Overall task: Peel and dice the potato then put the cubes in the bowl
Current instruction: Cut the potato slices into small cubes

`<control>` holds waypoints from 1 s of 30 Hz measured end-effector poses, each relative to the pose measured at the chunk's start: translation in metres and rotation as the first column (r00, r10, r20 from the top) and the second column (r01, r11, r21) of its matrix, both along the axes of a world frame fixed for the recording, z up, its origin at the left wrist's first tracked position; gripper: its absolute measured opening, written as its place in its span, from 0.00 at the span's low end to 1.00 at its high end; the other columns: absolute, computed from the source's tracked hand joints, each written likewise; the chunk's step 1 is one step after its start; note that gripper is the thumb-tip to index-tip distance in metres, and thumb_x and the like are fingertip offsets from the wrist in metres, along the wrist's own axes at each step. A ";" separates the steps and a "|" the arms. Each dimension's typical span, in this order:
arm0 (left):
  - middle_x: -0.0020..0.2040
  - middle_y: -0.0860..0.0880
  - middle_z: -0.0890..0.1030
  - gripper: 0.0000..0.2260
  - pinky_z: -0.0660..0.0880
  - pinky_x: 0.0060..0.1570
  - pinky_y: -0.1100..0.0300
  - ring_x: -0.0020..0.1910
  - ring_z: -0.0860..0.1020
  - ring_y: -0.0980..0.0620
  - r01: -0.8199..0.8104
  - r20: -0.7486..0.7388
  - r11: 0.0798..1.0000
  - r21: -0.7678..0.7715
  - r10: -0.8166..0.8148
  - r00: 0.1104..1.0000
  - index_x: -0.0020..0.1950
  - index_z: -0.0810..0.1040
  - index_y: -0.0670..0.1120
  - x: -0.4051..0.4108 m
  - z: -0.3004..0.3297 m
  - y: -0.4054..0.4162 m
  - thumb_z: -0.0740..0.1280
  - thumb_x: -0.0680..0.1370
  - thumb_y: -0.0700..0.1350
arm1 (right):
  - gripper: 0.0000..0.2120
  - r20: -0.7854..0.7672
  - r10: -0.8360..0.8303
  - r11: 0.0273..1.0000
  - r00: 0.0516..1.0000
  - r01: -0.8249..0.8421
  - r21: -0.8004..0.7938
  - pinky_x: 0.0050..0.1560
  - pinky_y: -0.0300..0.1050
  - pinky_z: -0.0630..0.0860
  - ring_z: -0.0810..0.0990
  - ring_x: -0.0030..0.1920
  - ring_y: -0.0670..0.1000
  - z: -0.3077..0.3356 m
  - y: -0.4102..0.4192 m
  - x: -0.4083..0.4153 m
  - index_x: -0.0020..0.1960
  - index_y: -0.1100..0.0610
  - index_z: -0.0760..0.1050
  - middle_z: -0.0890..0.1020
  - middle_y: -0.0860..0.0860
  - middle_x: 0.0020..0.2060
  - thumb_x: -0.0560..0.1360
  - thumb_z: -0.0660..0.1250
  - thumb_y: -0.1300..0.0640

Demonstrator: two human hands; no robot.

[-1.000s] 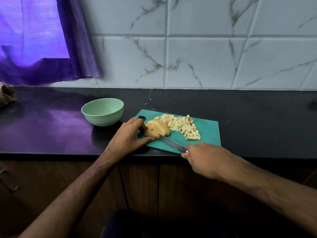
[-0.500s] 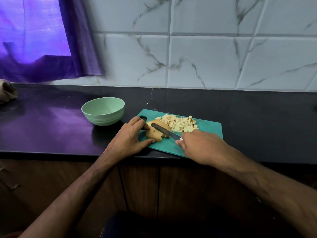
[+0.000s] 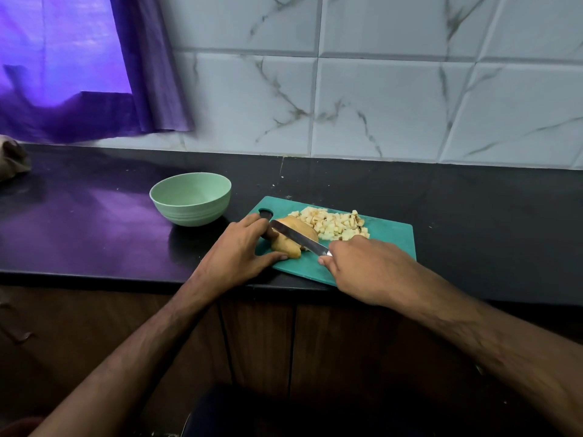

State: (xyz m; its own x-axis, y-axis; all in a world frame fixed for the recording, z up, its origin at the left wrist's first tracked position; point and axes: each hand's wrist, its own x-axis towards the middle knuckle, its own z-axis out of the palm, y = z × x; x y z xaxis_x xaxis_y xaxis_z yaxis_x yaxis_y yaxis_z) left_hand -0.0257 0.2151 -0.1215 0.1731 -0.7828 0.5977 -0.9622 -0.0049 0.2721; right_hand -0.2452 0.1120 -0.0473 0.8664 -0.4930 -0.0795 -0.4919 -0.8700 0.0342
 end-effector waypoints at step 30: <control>0.52 0.56 0.80 0.06 0.70 0.45 0.54 0.51 0.79 0.53 -0.026 0.218 1.000 -0.007 0.026 0.976 0.54 0.80 0.51 0.000 -0.002 0.005 0.71 0.78 0.50 | 0.18 -0.007 0.018 0.999 1.000 -0.018 0.039 0.37 0.42 0.68 0.73 0.40 0.44 -0.005 -0.014 -0.014 0.58 0.48 0.71 0.72 0.44 0.40 0.84 0.50 0.38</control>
State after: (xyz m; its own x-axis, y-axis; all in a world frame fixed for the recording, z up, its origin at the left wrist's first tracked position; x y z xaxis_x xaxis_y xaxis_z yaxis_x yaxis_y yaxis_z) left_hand -0.0260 0.2205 -0.1239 0.0588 -0.7774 0.6263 -0.9980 -0.0302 0.0563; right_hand -0.2588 0.0981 -0.0519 0.8745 -0.4735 -0.1047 -0.4758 -0.8795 0.0031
